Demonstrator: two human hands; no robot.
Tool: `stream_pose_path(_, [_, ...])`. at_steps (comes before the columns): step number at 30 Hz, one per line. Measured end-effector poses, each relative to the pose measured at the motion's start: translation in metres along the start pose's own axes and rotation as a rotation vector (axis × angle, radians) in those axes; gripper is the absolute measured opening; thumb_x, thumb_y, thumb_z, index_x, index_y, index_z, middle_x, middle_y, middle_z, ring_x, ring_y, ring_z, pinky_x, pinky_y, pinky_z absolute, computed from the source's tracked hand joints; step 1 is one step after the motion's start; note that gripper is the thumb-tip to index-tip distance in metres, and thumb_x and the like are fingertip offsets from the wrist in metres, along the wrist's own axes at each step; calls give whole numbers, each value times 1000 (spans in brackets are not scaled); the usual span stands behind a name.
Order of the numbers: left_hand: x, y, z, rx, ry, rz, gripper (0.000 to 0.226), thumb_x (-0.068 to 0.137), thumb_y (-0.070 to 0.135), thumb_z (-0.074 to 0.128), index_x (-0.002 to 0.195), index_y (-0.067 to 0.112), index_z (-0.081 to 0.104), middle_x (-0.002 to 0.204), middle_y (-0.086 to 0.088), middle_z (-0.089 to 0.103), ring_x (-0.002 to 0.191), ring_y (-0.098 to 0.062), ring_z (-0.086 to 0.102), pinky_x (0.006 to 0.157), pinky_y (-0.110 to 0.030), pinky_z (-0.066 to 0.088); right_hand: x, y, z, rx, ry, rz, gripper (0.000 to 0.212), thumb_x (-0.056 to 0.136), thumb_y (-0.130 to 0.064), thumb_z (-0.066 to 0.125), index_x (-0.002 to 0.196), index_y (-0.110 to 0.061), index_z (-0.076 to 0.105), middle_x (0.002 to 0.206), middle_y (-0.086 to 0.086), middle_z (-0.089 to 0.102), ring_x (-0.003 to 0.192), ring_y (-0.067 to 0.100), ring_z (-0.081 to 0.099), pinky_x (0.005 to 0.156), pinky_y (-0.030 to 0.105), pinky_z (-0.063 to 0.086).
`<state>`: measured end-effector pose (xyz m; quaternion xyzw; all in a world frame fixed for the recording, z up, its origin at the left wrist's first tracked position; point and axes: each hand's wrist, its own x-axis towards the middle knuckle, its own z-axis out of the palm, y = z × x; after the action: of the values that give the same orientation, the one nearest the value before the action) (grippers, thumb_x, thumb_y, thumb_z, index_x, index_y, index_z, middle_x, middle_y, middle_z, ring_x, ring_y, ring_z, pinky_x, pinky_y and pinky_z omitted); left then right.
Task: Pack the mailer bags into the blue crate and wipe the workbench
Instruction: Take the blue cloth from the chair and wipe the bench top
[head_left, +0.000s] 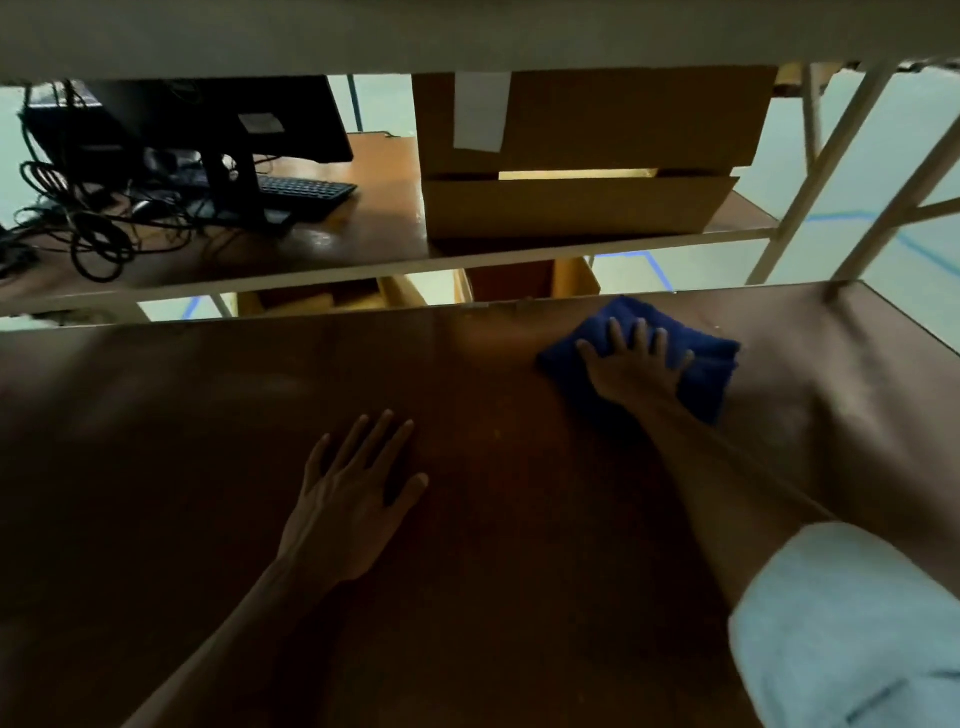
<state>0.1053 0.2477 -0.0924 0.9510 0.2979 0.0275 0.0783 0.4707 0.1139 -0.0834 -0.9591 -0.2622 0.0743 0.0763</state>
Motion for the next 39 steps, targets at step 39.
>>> stream_pose_path(39, [-7,-3,-14,-245,61,-24,64,102,60,29,161,34,20,169,9,15,156,-11,6,128,-40,4,-69,-60,15,-111,-37,-449,68,91,-79,10,153,-55,-6,167,-15,-10,154,29,-9,121,58,-7])
